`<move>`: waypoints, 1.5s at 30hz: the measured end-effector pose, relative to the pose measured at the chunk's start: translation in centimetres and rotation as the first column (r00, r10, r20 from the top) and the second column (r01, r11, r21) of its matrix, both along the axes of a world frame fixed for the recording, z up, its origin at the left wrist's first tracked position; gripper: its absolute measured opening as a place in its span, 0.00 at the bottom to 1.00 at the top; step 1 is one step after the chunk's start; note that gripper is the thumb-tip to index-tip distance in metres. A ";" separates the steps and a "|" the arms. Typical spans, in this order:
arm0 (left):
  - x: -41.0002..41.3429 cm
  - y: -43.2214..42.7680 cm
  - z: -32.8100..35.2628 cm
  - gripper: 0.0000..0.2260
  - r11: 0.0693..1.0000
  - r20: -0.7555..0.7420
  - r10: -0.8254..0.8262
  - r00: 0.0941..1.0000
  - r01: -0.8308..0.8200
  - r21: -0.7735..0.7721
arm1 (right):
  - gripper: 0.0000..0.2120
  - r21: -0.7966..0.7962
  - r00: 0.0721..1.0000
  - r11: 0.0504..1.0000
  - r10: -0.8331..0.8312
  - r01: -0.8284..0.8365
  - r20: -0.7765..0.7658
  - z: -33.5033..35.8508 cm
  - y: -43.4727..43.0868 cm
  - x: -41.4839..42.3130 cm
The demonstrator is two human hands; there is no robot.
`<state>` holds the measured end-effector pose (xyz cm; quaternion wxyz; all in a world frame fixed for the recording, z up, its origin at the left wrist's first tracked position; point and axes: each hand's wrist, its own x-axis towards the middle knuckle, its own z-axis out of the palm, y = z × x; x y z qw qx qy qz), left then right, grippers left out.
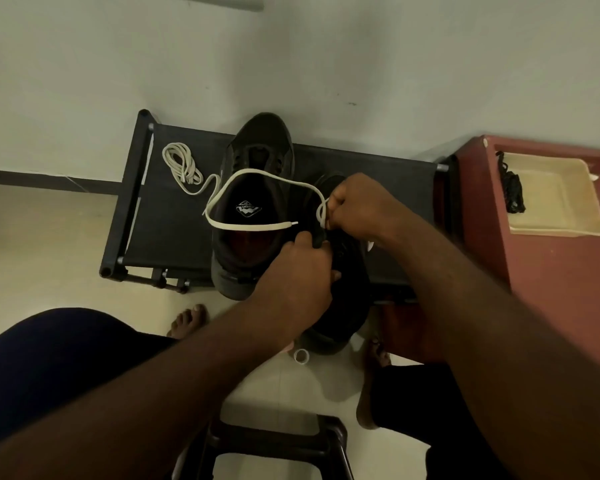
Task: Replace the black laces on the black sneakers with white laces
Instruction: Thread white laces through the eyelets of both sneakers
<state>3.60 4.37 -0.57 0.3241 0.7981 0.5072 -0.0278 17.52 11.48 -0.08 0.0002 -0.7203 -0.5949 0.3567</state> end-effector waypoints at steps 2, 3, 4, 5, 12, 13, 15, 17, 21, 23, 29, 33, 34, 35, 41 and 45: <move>-0.2 0.1 0.0 0.17 1.000 0.011 0.001 1.000 -0.001 -0.013 | 0.04 -0.029 1.000 1.000 0.006 -0.006 0.024 0.4 0.1 -0.4; -0.2 0.1 0.1 0.17 1.000 0.015 0.000 1.000 0.001 -0.013 | 0.04 -0.046 1.000 0.999 -0.013 0.014 0.021 0.6 0.1 -0.5; -0.2 0.1 0.2 0.17 1.000 0.015 -0.001 1.000 0.001 -0.012 | 0.05 -0.073 0.999 0.997 -0.039 0.040 0.017 0.8 0.2 -0.6; -0.2 0.0 0.3 0.17 1.000 0.015 0.003 1.000 -0.002 -0.012 | 0.06 -0.104 0.998 0.993 -0.060 0.062 0.018 1.1 0.3 -0.7; 0.1 0.2 0.7 0.18 0.995 0.004 0.064 0.998 -0.063 -0.078 | 0.07 -0.222 0.991 0.969 -0.087 0.108 0.104 2.4 1.0 -1.7; 0.2 0.4 0.8 0.18 0.995 0.006 0.062 0.998 -0.062 -0.082 | 0.06 -0.227 0.991 0.969 -0.075 0.100 0.114 2.5 1.0 -1.8; 0.2 0.5 0.9 0.19 0.995 0.011 0.066 0.998 -0.065 -0.077 | 0.06 -0.221 0.991 0.972 -0.051 0.076 0.120 2.5 1.1 -1.8; 0.2 0.6 0.9 0.19 0.995 0.015 0.069 0.997 -0.068 -0.069 | 0.09 -0.187 0.991 0.981 -0.021 0.047 0.135 2.7 1.0 -1.9; 0.0 0.6 0.8 0.20 0.995 0.003 0.069 0.998 -0.069 -0.065 | 0.13 -0.177 0.979 0.984 0.057 -0.022 0.196 3.1 0.5 -2.1; -0.1 0.5 0.7 0.21 0.996 -0.004 0.068 0.998 -0.068 -0.066 | 0.13 -0.200 0.982 0.979 0.061 -0.025 0.177 3.2 0.5 -1.7; 0.2 0.4 0.3 0.19 0.993 -0.037 0.080 0.996 -0.083 -0.082 | 0.12 -0.126 0.986 0.991 -0.022 0.043 0.164 2.1 -0.3 -0.5; 0.2 0.6 -0.1 0.17 0.994 -0.046 0.057 0.997 -0.061 -0.089 | 0.17 -0.034 0.958 0.999 0.015 -0.006 0.288 1.6 -2.3 -1.7; 0.2 0.7 -0.1 0.17 0.993 -0.044 0.056 0.997 -0.060 -0.099 | 0.13 0.006 0.948 1.000 0.015 -0.018 0.319 1.7 -2.8 -2.2; 0.2 0.9 -0.2 0.17 0.992 -0.041 0.058 0.998 -0.062 -0.112 | 0.09 0.034 0.940 0.999 0.011 -0.024 0.340 1.9 -3.2 -2.8; 0.3 1.0 -0.4 0.14 0.988 -0.015 0.069 0.998 -0.070 -0.139 | 0.11 0.102 0.927 0.994 -0.065 0.029 0.370 2.1 -3.7 -4.0; 0.4 1.1 -0.5 0.12 0.984 -0.016 0.089 0.996 -0.090 -0.155 | 0.13 0.109 0.922 0.993 -0.077 0.038 0.379 1.8 -3.9 -3.9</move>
